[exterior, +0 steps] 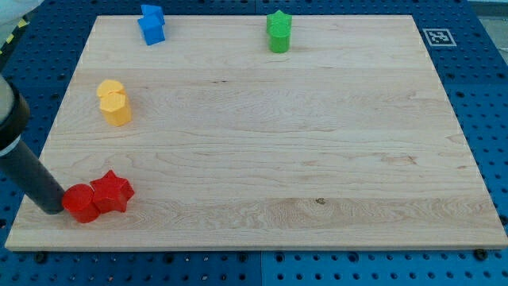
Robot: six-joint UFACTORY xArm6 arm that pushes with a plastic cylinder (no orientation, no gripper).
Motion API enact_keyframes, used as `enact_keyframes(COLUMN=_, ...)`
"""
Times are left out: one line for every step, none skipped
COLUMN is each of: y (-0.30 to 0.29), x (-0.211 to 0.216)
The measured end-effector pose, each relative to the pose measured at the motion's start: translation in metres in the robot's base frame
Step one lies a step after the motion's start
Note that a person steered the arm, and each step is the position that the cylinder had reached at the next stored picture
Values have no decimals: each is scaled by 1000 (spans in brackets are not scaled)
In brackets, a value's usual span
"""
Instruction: Push the red circle along with the red star to the bottom right of the yellow blocks
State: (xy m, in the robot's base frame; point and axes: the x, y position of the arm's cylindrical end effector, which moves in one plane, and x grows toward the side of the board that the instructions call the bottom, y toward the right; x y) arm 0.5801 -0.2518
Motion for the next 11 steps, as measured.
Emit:
enact_keyframes(y=0, x=17)
enact_keyframes(y=0, x=20)
enact_keyframes(y=0, x=20)
enact_keyframes(y=16, x=6)
enact_keyframes(y=26, x=-11)
enact_keyframes(y=34, x=-11)
enact_keyframes(y=44, x=-11)
enact_keyframes(y=51, x=-11)
enact_keyframes(y=65, x=-11)
enact_keyframes(y=68, x=-12)
enact_keyframes(y=59, x=-12)
